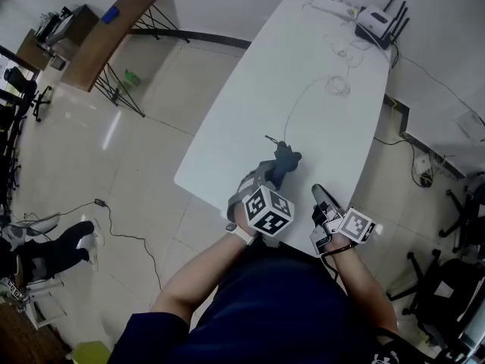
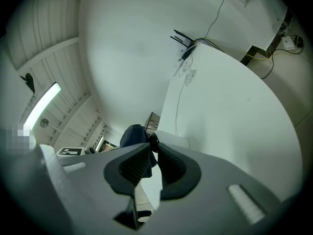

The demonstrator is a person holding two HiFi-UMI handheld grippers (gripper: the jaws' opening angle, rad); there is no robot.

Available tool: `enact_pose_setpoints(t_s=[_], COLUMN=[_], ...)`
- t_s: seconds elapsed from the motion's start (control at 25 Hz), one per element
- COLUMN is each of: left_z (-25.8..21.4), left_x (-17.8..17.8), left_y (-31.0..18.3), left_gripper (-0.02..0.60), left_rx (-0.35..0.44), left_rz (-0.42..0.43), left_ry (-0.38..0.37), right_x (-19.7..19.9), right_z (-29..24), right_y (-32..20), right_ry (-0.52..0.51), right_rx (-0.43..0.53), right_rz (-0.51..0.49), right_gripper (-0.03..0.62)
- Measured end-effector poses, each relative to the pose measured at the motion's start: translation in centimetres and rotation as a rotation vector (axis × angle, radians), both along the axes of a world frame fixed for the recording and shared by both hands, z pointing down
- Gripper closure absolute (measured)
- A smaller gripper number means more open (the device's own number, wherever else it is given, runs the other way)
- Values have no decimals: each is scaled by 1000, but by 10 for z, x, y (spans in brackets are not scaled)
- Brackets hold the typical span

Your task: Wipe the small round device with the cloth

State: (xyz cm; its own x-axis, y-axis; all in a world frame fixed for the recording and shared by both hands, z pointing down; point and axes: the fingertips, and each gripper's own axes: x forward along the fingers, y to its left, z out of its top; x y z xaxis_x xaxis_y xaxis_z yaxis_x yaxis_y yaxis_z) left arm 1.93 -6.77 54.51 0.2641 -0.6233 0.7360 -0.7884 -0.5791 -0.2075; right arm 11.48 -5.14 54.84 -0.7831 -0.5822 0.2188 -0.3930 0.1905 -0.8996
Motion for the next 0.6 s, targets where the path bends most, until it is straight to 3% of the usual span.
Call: enact_pose_setpoints(t_s=[0.2,0.32,0.48,0.6], left_z=[18,26,43,55], left_x=[0,-13,-29,-33], left_y=[3,1,1,10], left_gripper=[509,509,509,509], left_rx=[-47,-84,-182,-301], left_rz=[-95,-177,-263,-330], left_ry=[138,245,392,514], right_x=[-10,-11,-17,-30], right_z=[-8,-9,-5,-4], right_y=[-2,-4,-7,-4], right_ry=[-1,61,138,179], right_rx=[25,27,36,47], right_rz=[-23,-39,-43,-57], right_gripper=[539,539,539,540])
